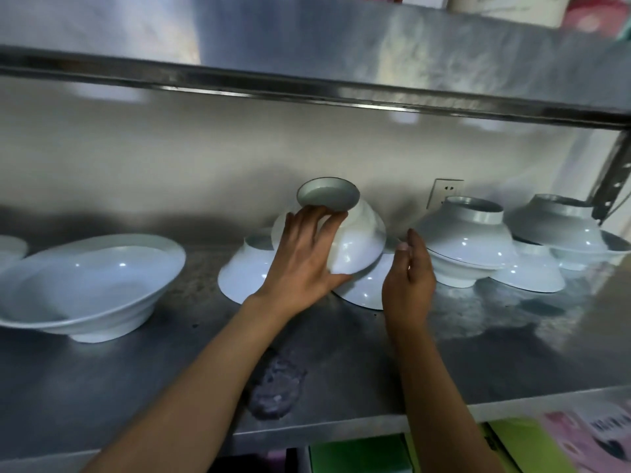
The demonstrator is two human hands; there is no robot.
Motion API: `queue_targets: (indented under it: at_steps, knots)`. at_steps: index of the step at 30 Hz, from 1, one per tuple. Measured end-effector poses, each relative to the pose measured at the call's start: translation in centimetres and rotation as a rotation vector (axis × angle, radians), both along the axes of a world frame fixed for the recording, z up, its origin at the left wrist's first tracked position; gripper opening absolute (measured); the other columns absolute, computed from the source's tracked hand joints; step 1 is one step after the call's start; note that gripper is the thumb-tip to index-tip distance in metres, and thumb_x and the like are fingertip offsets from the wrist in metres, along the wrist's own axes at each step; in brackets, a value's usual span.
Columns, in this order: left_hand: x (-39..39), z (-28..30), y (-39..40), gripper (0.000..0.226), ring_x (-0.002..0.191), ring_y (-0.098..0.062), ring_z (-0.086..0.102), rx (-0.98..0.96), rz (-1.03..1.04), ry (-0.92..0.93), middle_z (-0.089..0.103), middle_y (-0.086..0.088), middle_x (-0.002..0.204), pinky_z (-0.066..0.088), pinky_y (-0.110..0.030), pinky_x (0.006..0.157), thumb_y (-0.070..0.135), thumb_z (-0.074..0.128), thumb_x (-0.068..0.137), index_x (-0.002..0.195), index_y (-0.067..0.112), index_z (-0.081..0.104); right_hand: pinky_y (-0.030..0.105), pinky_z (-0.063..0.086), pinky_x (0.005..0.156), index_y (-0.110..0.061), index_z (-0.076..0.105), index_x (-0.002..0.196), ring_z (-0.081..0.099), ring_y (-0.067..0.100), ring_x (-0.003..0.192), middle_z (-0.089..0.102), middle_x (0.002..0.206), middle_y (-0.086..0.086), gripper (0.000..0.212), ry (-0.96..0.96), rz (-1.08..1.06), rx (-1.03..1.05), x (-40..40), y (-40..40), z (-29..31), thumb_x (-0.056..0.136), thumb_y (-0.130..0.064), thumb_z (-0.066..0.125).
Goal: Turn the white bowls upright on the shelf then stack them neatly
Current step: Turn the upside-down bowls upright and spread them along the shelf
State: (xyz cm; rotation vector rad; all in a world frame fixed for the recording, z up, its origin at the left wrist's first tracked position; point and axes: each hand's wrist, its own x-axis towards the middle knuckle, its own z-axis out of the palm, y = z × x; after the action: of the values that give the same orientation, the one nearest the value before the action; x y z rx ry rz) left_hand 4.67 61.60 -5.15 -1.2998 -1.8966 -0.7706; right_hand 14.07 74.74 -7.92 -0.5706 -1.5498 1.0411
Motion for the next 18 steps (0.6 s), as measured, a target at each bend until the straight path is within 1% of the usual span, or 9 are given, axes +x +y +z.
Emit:
queue_targets:
  at_steps: [2,4,6,7,9,11,13,15,18]
  knots:
    - [0.2,0.2,-0.1,0.081,0.129,-0.03,0.033,0.003,-0.006,0.006,0.039,-0.014,0.141,0.034,-0.057,0.104,0.046,0.069,0.074,0.141,0.016,0.035,0.023,0.038,0.104,-0.016,0.051,0.135,0.048,0.011,0.127,0.054,0.137,-0.002,0.039,0.058,0.068,-0.135,0.6,-0.2,0.6,0.099,-0.031,0.044]
    - [0.4,0.3,-0.3,0.079,0.129,-0.031,0.033,0.02,-0.018,0.015,0.039,-0.015,0.141,0.035,-0.057,0.103,0.047,0.067,0.074,0.139,0.016,0.035,0.028,0.046,0.099,-0.014,0.057,0.127,0.055,0.016,0.12,0.061,0.129,0.002,0.034,0.112,0.146,-0.223,0.9,-0.1,0.8,0.099,-0.03,0.045]
    - [0.6,0.4,-0.3,0.076,0.128,-0.031,0.034,0.06,-0.039,0.043,0.041,-0.015,0.138,0.036,-0.057,0.102,0.048,0.066,0.075,0.136,0.015,0.037,0.033,0.054,0.09,-0.012,0.064,0.115,0.064,0.02,0.107,0.069,0.114,0.008,0.03,0.135,0.265,-0.302,0.9,-0.1,1.0,0.099,-0.029,0.046]
    - [0.7,0.4,-0.3,0.074,0.127,-0.03,0.034,0.08,-0.048,0.056,0.041,-0.015,0.136,0.037,-0.056,0.101,0.048,0.066,0.075,0.135,0.015,0.038,0.035,0.056,0.087,-0.009,0.065,0.112,0.067,0.022,0.1,0.07,0.109,0.012,0.03,0.144,0.328,-0.342,0.9,-0.1,1.1,0.099,-0.028,0.047]
    - [0.9,0.5,-0.4,0.072,0.125,-0.029,0.035,0.11,-0.059,0.081,0.04,-0.014,0.134,0.038,-0.055,0.1,0.048,0.066,0.076,0.133,0.014,0.039,0.038,0.056,0.086,-0.001,0.064,0.111,0.069,0.024,0.092,0.069,0.106,0.019,0.026,0.177,0.441,-0.403,1.0,-0.2,1.4,0.096,-0.02,0.053]
    - [0.9,0.3,-0.3,0.072,0.124,-0.03,0.036,0.124,-0.065,0.113,0.041,-0.014,0.132,0.039,-0.055,0.099,0.048,0.069,0.075,0.131,0.014,0.04,0.039,0.056,0.088,0.004,0.061,0.112,0.067,0.025,0.094,0.068,0.107,0.02,0.024,0.257,0.563,-0.465,1.3,-0.2,1.6,0.094,-0.009,0.055]
    - [1.0,0.0,-0.1,0.073,0.124,-0.031,0.037,0.125,-0.063,0.147,0.043,-0.015,0.13,0.038,-0.056,0.1,0.046,0.072,0.072,0.13,0.014,0.042,0.037,0.054,0.091,0.005,0.059,0.116,0.066,0.026,0.099,0.068,0.109,0.017,0.025,0.35,0.688,-0.535,1.6,0.1,1.8,0.093,-0.003,0.052]
    - [1.1,0.1,-0.1,0.076,0.123,-0.031,0.038,0.121,-0.063,0.159,0.042,-0.014,0.13,0.037,-0.056,0.102,0.045,0.076,0.069,0.13,0.014,0.042,0.036,0.052,0.095,0.005,0.056,0.121,0.064,0.027,0.108,0.067,0.115,0.017,0.029,0.414,0.806,-0.58,1.9,0.4,1.8,0.093,-0.001,0.05]
    - [1.3,0.3,-0.3,0.088,0.123,-0.029,0.036,0.077,-0.053,0.15,0.036,-0.012,0.129,0.039,-0.053,0.102,0.045,0.081,0.063,0.133,0.013,0.038,0.037,0.047,0.101,0.007,0.047,0.131,0.055,0.032,0.122,0.056,0.131,0.024,0.039,0.448,0.911,-0.594,2.1,0.3,1.7,0.093,-0.002,0.048]
